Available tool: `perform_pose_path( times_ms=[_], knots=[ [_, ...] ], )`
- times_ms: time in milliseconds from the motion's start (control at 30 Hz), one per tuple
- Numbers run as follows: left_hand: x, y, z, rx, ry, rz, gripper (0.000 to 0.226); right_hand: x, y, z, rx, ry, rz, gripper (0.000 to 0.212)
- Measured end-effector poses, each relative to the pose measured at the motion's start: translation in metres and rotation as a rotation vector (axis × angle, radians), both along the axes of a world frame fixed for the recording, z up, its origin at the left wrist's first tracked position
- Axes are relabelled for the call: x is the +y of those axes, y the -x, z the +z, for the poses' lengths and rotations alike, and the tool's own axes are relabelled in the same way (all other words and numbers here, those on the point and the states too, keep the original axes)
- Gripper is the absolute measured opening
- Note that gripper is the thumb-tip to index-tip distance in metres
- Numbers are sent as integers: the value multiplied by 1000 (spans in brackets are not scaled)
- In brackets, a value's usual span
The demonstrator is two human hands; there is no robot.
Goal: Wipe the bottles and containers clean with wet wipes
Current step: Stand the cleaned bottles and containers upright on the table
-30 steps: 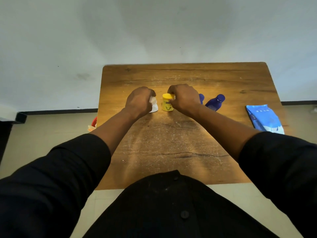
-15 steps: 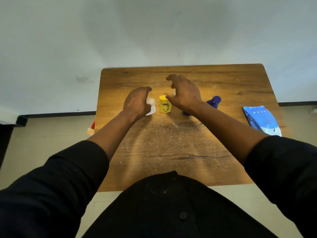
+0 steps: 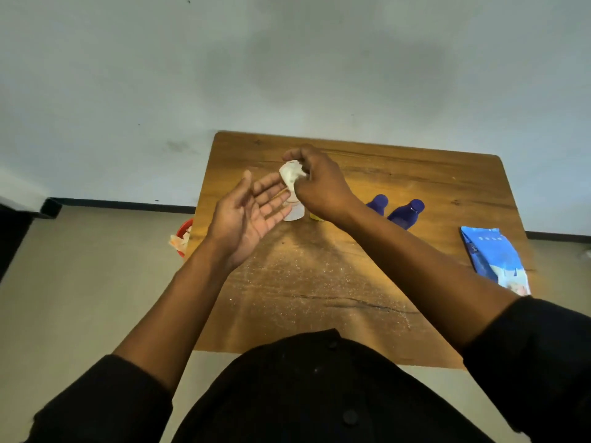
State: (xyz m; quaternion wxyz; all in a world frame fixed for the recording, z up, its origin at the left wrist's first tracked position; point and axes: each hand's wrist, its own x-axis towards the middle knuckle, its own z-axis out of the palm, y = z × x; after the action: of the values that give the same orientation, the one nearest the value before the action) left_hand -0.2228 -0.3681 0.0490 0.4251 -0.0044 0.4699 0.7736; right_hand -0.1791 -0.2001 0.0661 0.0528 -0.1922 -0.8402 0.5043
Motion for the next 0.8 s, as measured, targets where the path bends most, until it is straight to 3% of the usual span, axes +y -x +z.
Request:
perform_pose_path(
  times_ms=[67,200,400,567,800],
  knots=[
    [-16,-7,0,40,6,34,46,-24,1,-1,39,-54,26,39],
    [-56,-20,-5,29,28,146,37,-76,4,-12,113,-126,65,6],
    [-131,-30,-30,-54,95,385,35,-153,4,-27,64,-111,225,10],
    [-186,-29,-54,-87,493,598,25,-216,6,-50,-30,-181,513,29],
    [-232,14,-93,-63,770,729,28,-249,22,-59,-95,-185,597,28]
  ],
)
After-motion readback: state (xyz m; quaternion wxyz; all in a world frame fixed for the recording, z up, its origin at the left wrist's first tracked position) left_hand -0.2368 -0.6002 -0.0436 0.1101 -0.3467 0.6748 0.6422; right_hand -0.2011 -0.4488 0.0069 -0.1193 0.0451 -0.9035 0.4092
